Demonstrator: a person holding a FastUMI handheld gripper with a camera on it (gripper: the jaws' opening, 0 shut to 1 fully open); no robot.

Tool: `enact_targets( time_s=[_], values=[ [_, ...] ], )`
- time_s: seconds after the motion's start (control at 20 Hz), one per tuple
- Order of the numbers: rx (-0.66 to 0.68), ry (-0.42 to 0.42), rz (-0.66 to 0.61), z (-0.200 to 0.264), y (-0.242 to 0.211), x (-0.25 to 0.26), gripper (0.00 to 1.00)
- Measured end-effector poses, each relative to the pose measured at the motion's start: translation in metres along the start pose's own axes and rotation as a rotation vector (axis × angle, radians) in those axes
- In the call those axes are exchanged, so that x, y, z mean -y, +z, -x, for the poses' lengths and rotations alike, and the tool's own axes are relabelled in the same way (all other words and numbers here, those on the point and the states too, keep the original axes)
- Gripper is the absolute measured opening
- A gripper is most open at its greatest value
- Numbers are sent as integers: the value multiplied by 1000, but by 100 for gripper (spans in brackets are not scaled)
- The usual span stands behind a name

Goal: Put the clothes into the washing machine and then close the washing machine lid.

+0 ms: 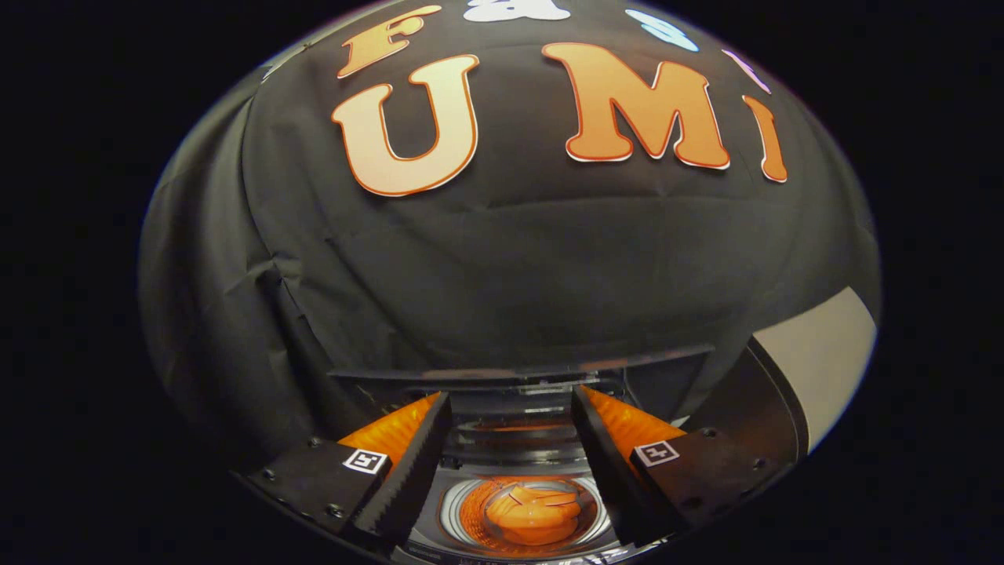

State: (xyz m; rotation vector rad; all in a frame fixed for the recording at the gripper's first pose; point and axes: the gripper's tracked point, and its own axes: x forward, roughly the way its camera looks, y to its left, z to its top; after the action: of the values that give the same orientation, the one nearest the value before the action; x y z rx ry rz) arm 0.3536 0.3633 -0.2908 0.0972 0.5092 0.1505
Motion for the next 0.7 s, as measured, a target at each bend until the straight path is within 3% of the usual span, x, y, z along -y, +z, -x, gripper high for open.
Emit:
enact_targets(
  time_s=[0.45, 0.7],
  values=[
    [-17, -13, 44, -61, 16, -5, 99],
    [-6, -43, 49, -68, 15, -5, 99]
  ],
)
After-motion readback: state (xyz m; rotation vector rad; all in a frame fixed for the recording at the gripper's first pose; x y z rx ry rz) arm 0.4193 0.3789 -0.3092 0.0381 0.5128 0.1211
